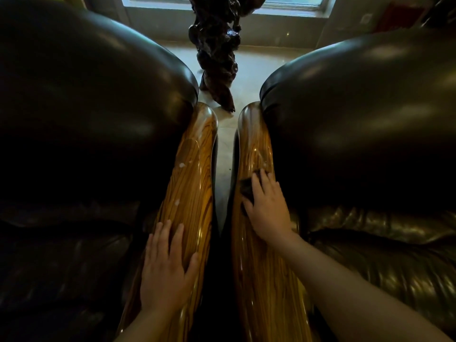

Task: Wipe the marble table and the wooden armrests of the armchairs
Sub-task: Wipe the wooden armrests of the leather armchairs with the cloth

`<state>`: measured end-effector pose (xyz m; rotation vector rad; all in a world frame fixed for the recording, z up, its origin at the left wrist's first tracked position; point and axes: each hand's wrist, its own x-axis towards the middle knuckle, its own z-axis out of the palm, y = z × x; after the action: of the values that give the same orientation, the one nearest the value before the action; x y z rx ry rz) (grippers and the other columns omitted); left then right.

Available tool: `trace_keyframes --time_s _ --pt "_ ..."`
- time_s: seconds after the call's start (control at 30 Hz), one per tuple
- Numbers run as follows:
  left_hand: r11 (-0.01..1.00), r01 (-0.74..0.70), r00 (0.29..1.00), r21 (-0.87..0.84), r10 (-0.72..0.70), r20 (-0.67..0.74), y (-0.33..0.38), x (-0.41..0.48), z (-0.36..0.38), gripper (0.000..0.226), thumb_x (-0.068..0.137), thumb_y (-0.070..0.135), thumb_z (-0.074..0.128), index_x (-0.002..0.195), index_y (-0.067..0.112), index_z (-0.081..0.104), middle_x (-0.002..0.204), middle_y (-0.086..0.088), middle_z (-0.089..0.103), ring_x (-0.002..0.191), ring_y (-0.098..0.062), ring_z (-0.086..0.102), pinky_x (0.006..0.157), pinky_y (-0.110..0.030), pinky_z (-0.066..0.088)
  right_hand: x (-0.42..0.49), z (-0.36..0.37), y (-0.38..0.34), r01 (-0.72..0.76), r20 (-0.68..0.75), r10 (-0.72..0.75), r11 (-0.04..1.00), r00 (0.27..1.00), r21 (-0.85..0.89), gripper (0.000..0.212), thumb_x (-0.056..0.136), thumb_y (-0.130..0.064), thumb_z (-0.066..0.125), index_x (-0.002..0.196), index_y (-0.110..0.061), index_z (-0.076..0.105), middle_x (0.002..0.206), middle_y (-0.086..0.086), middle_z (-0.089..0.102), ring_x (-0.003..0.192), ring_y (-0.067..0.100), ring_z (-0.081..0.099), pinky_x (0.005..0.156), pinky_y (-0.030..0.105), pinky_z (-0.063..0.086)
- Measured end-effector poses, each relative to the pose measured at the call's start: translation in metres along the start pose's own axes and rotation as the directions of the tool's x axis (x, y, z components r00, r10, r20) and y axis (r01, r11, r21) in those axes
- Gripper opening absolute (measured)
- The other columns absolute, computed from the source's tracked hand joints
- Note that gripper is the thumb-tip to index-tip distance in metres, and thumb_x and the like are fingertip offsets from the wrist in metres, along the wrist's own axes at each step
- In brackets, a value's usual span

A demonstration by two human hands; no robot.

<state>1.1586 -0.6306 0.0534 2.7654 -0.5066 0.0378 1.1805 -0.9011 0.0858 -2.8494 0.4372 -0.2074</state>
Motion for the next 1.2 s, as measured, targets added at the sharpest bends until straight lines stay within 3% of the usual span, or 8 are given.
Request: trace_keyframes --time_s 0.13,0.33,0.57,0.73,0.83,1.03,1.13,1.2 --pt "1.000 0.003 1.000 -0.004 -0.003 0.005 0.001 0.000 -0.001 0.070 0.093 0.058 0.032 0.153 0.023 0.021 0.163 -0.006 0.016 0.152 -0.020 0.005 0.122 -0.046 0.013 -0.039 -0.001 0.027 0.174 0.070 -0.172 0.985 0.983 -0.016 0.068 0.097 -0.055 0.029 0.156 -0.028 0.011 0.165 -0.002 0.006 0.152 0.015 -0.005 0.121 0.040 0.007" --pt "1.000 -0.006 1.000 -0.007 0.006 -0.003 -0.002 0.000 0.001 0.070 0.092 0.058 0.034 0.152 0.023 0.023 0.162 -0.007 0.018 0.152 -0.020 0.006 0.122 -0.042 0.008 0.039 -0.012 0.002 -0.170 0.043 0.166 0.979 0.985 0.113 0.071 0.098 -0.056 0.032 0.155 -0.016 0.019 0.164 0.010 0.014 0.151 0.027 0.006 0.122 0.045 0.010" --pt "1.000 0.008 1.000 0.001 -0.008 0.013 -0.002 0.001 0.001 0.072 0.092 0.060 0.031 0.153 0.024 0.021 0.163 -0.006 0.015 0.152 -0.019 0.002 0.121 -0.048 0.016 -0.023 -0.014 0.021 0.168 0.080 -0.174 0.983 0.981 0.080 0.066 0.095 -0.047 0.041 0.154 -0.032 0.016 0.165 -0.006 0.009 0.150 0.013 -0.002 0.120 0.040 0.011" --pt "1.000 0.007 1.000 -0.008 -0.007 0.010 -0.003 0.002 0.002 0.072 0.091 0.061 0.033 0.153 0.025 0.023 0.163 -0.006 0.018 0.152 -0.018 0.003 0.121 -0.045 0.012 0.055 -0.013 0.018 -0.224 0.077 0.211 0.943 0.974 0.245 0.075 0.097 -0.049 0.045 0.156 -0.015 0.014 0.165 0.010 0.010 0.151 0.027 0.006 0.122 0.045 0.012" --pt "1.000 0.000 1.000 -0.025 0.001 0.006 -0.004 0.002 0.004 0.073 0.090 0.060 0.035 0.154 0.028 0.019 0.163 -0.005 0.017 0.152 -0.020 0.007 0.121 -0.046 0.014 0.105 -0.009 0.011 -0.278 0.075 0.270 0.950 0.960 0.142 0.082 0.094 -0.059 0.045 0.156 -0.015 0.013 0.165 0.014 0.008 0.151 0.032 0.005 0.122 0.046 0.009" --pt "1.000 0.000 1.000 -0.030 0.000 0.027 -0.003 0.003 0.002 0.073 0.092 0.063 0.030 0.155 0.029 0.014 0.163 -0.005 0.015 0.152 -0.018 0.003 0.122 -0.035 -0.003 0.078 -0.005 0.009 0.141 0.057 -0.139 0.990 0.989 -0.018 0.061 0.091 -0.061 0.042 0.147 -0.038 0.033 0.164 -0.003 0.018 0.151 0.024 0.006 0.120 0.049 0.013" --pt "0.999 -0.007 0.999 -0.032 0.009 0.038 -0.004 0.004 0.002 0.073 0.093 0.065 0.024 0.155 0.027 0.017 0.163 -0.006 0.016 0.152 -0.021 0.006 0.122 -0.037 0.000 0.003 -0.006 0.028 0.481 0.146 -0.476 0.877 0.867 0.004 0.055 0.093 -0.060 0.042 0.146 -0.046 0.033 0.165 -0.009 0.013 0.152 0.023 0.002 0.117 0.048 0.017" --pt "0.999 -0.013 0.999 -0.033 0.014 0.038 -0.006 0.004 0.002 0.073 0.093 0.065 0.024 0.154 0.026 0.019 0.163 -0.006 0.017 0.152 -0.021 0.006 0.122 -0.038 0.002 -0.014 -0.007 0.047 0.556 0.179 -0.549 0.831 0.817 0.010 0.060 0.095 -0.064 0.038 0.151 -0.047 0.024 0.166 -0.009 0.006 0.152 0.022 0.000 0.117 0.048 0.015"
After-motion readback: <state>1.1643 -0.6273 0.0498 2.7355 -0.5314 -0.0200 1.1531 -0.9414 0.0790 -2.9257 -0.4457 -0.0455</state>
